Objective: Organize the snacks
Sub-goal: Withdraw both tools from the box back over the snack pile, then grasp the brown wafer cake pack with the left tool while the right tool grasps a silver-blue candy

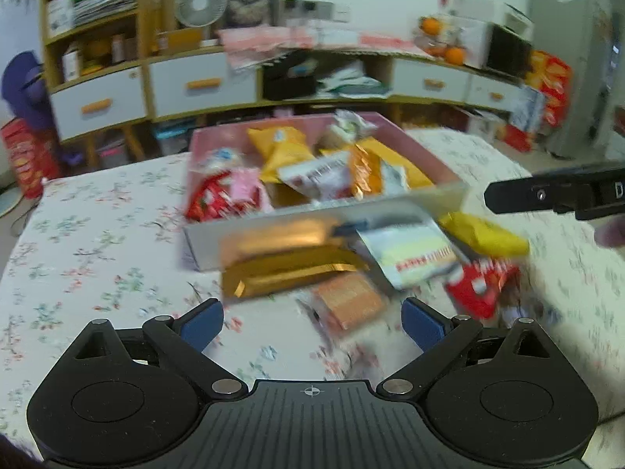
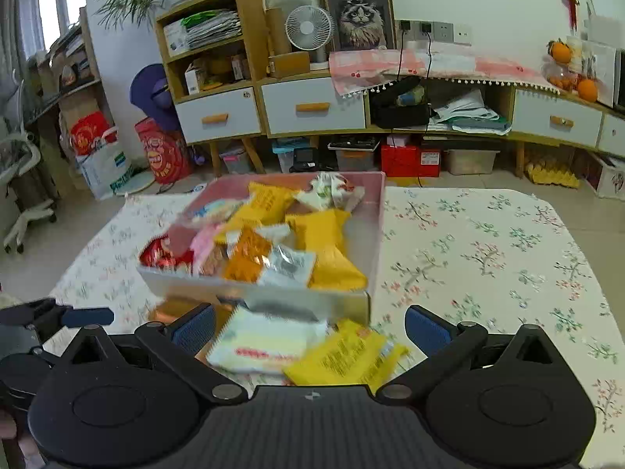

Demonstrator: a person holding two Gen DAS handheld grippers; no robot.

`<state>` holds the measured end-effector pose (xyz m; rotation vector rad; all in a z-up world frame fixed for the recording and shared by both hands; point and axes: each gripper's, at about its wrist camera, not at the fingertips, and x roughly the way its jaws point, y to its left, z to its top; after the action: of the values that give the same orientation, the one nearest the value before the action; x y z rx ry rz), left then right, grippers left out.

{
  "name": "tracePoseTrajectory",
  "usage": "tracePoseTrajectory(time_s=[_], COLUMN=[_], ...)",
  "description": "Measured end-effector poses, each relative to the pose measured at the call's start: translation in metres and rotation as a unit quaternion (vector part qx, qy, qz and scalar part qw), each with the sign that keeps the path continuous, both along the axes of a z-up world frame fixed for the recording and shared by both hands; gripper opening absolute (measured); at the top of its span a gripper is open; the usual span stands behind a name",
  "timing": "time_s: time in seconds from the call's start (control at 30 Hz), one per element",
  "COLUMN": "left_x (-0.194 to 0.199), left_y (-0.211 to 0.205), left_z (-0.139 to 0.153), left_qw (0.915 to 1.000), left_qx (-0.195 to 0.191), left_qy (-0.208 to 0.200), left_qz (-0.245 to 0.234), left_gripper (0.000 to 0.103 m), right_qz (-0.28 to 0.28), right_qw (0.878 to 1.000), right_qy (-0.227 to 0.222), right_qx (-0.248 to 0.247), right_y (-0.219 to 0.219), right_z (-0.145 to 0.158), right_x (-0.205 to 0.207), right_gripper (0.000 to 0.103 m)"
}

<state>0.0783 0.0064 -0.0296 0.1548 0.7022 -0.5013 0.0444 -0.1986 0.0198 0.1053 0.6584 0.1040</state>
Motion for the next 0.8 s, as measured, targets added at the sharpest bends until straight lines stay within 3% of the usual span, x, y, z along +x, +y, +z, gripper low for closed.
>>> tracePoseTrajectory(time_s=[0.23,0.8], left_x=[-0.016,0.004], left_y=[-0.007,-0.016], left_z=[-0.028,-0.034], left_qw=[0.9976,0.9968], left_qx=[0.044,0.013], left_qy=[-0.011,-0.016], left_qz=[-0.052,-0.077], left_gripper=[0.099,0.102], right_qz=[0.035,0.105], right_qw=[0.999,0.991], right_qy=[-0.001,0.055], right_qx=[-0.038,-0.068], right_y=[0.002,0.01], right_z=[-0.02,-0.067], right_x=[-0.03,-0.058], right_gripper=[0.078,0.078])
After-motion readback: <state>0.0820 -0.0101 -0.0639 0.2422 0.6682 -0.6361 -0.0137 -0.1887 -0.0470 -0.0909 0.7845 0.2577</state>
